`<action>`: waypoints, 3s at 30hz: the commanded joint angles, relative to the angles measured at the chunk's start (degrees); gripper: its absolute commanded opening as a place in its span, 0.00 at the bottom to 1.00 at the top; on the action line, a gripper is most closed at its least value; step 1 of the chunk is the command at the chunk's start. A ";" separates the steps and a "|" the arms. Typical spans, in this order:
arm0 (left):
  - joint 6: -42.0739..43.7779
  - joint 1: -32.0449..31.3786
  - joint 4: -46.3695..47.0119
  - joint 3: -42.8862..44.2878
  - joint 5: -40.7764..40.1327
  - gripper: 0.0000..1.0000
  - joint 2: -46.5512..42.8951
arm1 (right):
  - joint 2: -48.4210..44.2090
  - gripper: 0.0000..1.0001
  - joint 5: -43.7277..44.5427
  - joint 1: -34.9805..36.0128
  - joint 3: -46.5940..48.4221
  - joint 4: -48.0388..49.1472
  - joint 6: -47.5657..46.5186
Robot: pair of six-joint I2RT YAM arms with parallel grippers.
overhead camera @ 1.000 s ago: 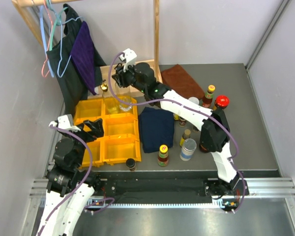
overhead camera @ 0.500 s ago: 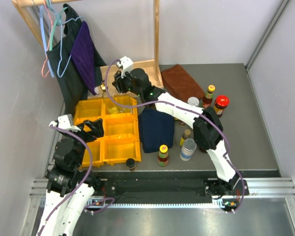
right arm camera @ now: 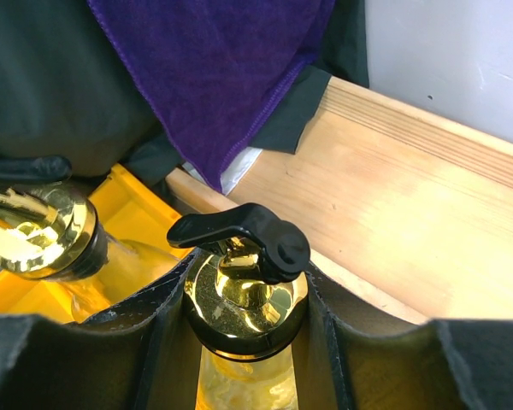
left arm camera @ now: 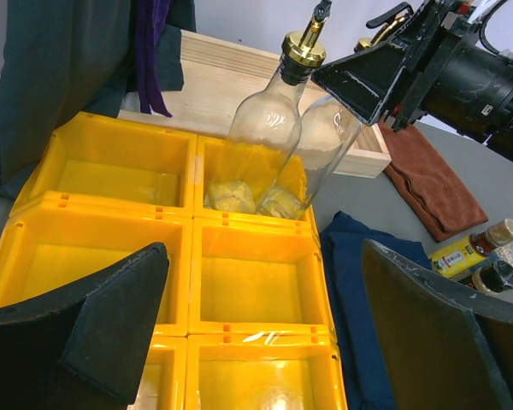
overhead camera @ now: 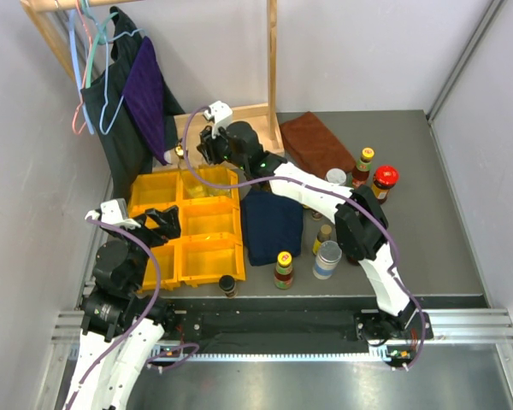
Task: Organize the condiment bottles
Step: Place the bottle in the storage box, then pick up the bottle from the center of the board.
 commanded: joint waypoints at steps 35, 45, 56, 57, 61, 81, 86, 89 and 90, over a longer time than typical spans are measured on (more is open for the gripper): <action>0.99 0.11 1.63 0.16 4.31 0.99 1.64 | -25.61 0.99 -1.76 3.53 -10.65 -10.81 3.86; -0.68 0.11 -1.88 3.58 11.23 0.99 3.40 | -43.10 0.99 3.95 3.53 -24.98 -18.01 8.43; -2.44 0.19 -6.18 4.47 30.93 0.99 6.39 | -62.00 0.99 9.14 3.62 -43.97 -26.63 18.88; -2.70 0.19 -6.63 4.21 32.07 0.99 6.92 | -63.14 0.99 9.23 3.61 -45.11 -27.07 19.59; -4.28 0.19 -9.00 3.94 32.35 0.99 7.45 | -69.46 0.99 8.79 3.53 -50.82 -28.47 22.05; -16.85 0.11 -11.91 1.30 30.24 0.93 10.60 | -71.68 0.99 7.65 3.61 -53.65 -33.14 25.66; -15.89 -0.77 -8.32 2.09 28.92 0.93 15.87 | -70.45 0.99 8.35 3.61 -53.73 -33.31 25.05; -15.18 -4.45 -5.23 3.76 24.99 0.93 21.85 | -69.74 0.99 9.23 3.61 -52.86 -34.28 25.04; -15.01 -8.55 -4.01 4.72 22.70 0.94 25.86 | -69.74 0.99 9.84 3.61 -52.51 -34.54 24.96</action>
